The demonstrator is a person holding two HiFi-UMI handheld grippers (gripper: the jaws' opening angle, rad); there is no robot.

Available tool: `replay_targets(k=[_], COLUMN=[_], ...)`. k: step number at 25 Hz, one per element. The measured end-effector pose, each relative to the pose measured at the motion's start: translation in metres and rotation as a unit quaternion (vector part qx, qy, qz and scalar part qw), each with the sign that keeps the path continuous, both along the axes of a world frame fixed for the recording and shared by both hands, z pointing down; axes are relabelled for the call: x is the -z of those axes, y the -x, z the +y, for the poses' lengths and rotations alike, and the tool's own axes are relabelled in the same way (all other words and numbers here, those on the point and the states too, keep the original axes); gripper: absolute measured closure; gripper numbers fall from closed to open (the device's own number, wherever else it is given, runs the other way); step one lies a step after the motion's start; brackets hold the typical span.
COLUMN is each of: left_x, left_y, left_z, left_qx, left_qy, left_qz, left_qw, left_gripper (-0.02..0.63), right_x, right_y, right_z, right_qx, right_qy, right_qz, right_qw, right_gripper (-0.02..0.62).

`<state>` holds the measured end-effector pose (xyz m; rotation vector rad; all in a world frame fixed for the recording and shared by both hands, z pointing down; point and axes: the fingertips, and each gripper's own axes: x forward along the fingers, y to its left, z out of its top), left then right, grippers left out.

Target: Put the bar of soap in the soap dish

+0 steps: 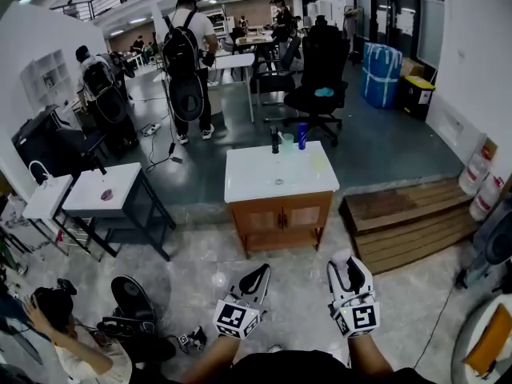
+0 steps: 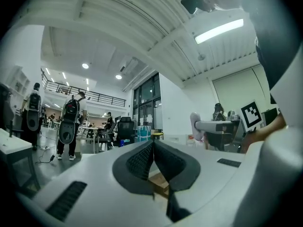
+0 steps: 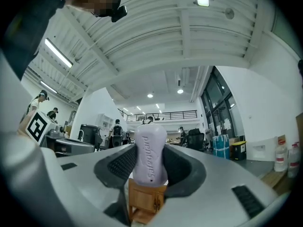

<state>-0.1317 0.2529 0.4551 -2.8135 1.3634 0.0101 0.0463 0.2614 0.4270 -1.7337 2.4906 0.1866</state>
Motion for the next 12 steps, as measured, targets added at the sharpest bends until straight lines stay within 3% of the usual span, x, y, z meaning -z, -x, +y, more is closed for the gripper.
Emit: replay_targets(k=[12], left_x=[-0.027], left_y=[0.025], left_z=[-0.065], left_qx=[0.019], left_qy=[0.023], left_qz=[-0.005], left_qw=[0.9995], left_gripper=[0.586], right_x=[-0.002], right_y=[-0.004], right_z=[-0.078], right_qx=[-0.005], right_qy=[0.003], right_qz=[0.015], right_qw=[1.000], right_gripper=[0.404])
